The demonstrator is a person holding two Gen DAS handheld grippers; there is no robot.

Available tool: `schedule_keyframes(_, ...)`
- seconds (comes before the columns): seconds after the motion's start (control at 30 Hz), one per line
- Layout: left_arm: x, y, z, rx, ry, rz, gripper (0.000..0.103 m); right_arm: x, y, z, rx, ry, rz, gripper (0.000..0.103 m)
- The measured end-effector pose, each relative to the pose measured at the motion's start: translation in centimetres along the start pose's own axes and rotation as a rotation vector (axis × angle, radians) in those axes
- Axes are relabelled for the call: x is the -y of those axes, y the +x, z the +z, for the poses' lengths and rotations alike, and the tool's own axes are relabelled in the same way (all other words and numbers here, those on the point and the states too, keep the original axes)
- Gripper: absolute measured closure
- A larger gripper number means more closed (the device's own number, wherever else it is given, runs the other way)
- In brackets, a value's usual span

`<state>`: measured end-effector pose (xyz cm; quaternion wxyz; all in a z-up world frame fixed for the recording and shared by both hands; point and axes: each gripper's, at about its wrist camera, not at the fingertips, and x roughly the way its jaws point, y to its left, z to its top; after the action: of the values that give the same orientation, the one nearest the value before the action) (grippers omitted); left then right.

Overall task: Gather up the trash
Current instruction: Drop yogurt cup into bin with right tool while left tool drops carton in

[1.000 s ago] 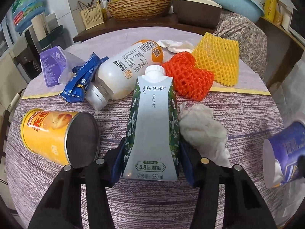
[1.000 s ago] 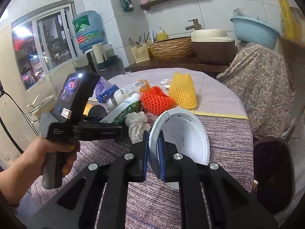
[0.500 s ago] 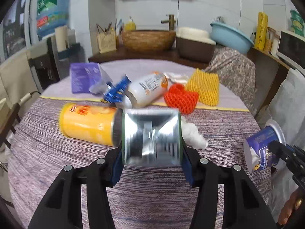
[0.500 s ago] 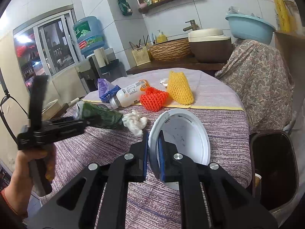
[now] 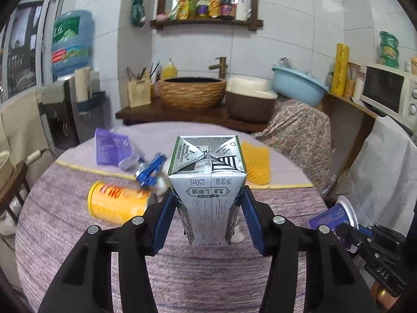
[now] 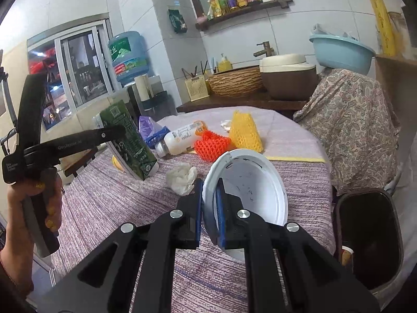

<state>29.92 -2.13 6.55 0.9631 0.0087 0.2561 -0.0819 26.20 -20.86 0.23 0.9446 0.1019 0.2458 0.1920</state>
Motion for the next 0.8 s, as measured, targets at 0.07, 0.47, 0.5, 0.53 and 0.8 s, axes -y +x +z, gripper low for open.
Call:
schedule_keyframes(0.07,1.2,-0.2,1.0,0.024,0.021,-0.018,0.052,0.8,-0.6,0.5,0.015,0.009,-0.009,0.092)
schedule_keyframes(0.47,11.3,4.1,5.7,0.012,0.099,-0.249,0.052,12.5,-3.2,2.0,0.047,0.107,-0.299,0.092)
schedule_keyframes(0.5,12.5,4.9,5.8,-0.01,0.098,-0.281,0.052,14.3,-2.9,1.7,0.027,0.12,-0.343,0.092)
schedule_keyframes(0.53,13.4,5.6,5.8,-0.024,0.1,-0.301,0.052,15.5,-2.6,1.3,0.01,0.132,-0.371,0.092)
schedule_keyframes(0.8,21.1,10.6,4.0,-0.137,0.153,-0.394,0.052,24.9,2.3,-5.5,-0.208,0.276,-0.527,0.091)
